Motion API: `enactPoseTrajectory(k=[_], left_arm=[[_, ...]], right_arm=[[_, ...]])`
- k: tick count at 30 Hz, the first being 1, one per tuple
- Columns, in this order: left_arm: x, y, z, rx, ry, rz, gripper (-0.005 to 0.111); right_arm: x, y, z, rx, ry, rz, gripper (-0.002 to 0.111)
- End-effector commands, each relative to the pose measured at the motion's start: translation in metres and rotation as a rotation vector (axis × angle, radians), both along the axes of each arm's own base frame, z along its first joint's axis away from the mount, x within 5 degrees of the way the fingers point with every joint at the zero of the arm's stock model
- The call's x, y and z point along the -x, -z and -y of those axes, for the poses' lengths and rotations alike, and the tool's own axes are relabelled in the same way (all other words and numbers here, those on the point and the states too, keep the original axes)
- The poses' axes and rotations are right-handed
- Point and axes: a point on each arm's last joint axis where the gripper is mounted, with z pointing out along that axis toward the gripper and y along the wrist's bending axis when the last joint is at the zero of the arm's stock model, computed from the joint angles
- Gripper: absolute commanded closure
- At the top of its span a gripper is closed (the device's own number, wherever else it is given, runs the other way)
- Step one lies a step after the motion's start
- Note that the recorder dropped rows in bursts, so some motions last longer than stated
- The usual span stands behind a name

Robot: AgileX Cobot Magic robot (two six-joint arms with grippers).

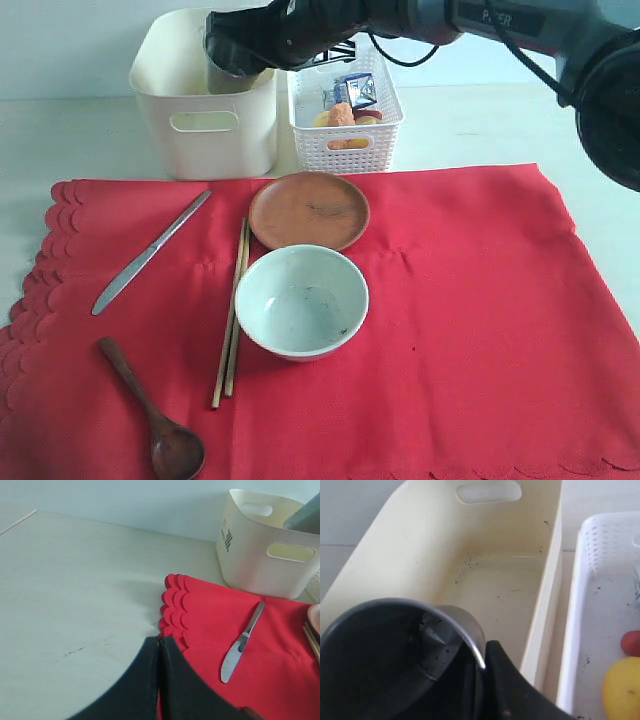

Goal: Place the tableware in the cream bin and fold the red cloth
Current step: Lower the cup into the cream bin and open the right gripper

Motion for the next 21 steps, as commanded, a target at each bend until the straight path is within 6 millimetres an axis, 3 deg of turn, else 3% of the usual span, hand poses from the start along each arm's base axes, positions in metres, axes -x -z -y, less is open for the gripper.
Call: enactPoseTrajectory(k=[1, 5, 11, 21], left_arm=[[0.0, 0.0, 0.0, -0.008, 0.008, 0.008, 0.107], [0.0, 0.0, 0.0, -0.008, 0.008, 0.008, 0.107], [0.0, 0.0, 0.0, -0.008, 0.008, 0.008, 0.107], [0.0, 0.0, 0.0, -0.008, 0.008, 0.008, 0.107]], right_arm=[[-0.003, 0.01, -0.003, -0.03, 0.025, -0.016, 0.105], [-0.004, 0.018, -0.003, -0.031, 0.032, -0.033, 0.089], [-0.003, 0.012, -0.003, -0.037, 0.032, -0.024, 0.069], [0.001, -0.03, 0.0, -0.087, 0.03, 0.07, 0.067]])
